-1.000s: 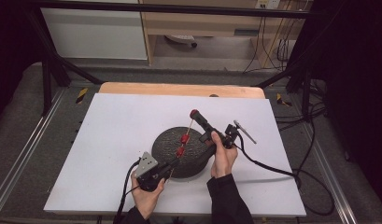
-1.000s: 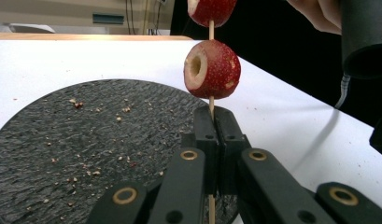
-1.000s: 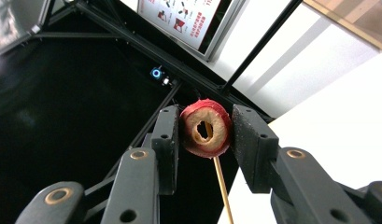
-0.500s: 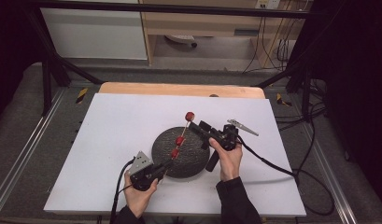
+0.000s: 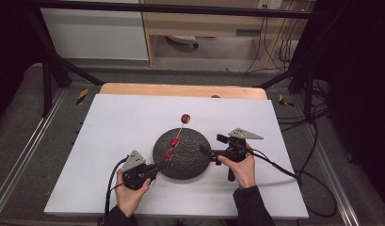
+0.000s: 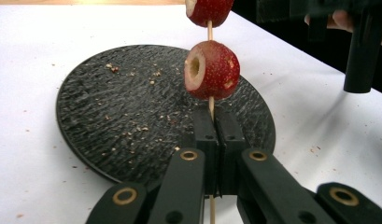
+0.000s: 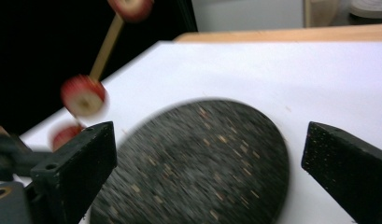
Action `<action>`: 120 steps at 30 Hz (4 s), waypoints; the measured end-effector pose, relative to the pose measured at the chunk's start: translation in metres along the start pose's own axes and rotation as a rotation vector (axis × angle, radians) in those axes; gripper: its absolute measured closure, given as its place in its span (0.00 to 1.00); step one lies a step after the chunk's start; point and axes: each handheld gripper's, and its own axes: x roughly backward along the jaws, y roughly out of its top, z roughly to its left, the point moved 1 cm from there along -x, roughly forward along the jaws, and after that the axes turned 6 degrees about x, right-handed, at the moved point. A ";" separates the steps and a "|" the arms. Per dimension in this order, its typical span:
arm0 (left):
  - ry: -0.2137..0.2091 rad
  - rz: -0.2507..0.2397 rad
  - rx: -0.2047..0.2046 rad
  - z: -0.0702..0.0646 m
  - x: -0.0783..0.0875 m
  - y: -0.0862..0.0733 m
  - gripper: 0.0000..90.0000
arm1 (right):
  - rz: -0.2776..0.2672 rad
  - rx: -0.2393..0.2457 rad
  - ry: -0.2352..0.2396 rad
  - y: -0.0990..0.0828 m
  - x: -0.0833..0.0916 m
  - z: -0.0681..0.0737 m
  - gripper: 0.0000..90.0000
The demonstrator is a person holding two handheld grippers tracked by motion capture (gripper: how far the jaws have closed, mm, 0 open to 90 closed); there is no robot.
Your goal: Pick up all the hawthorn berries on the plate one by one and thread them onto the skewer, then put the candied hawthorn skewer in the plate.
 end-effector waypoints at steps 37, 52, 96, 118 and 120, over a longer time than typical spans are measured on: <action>0.077 0.407 -0.080 0.019 -0.025 0.040 0.99 | 0.225 0.157 -0.112 -0.060 0.059 -0.038 0.00; 0.134 0.556 -0.121 0.011 -0.053 0.033 0.99 | 0.252 0.161 -0.109 -0.067 0.060 -0.039 0.01; 0.084 0.293 -0.171 0.054 0.020 0.023 0.10 | 0.264 0.170 -0.104 -0.068 0.060 -0.038 0.01; 0.153 0.243 -0.110 0.103 0.058 -0.028 0.08 | 0.282 0.167 -0.098 -0.070 0.061 -0.040 0.01; 0.156 0.240 -0.100 0.105 0.060 -0.030 0.08 | 0.289 0.170 -0.096 -0.071 0.061 -0.039 0.01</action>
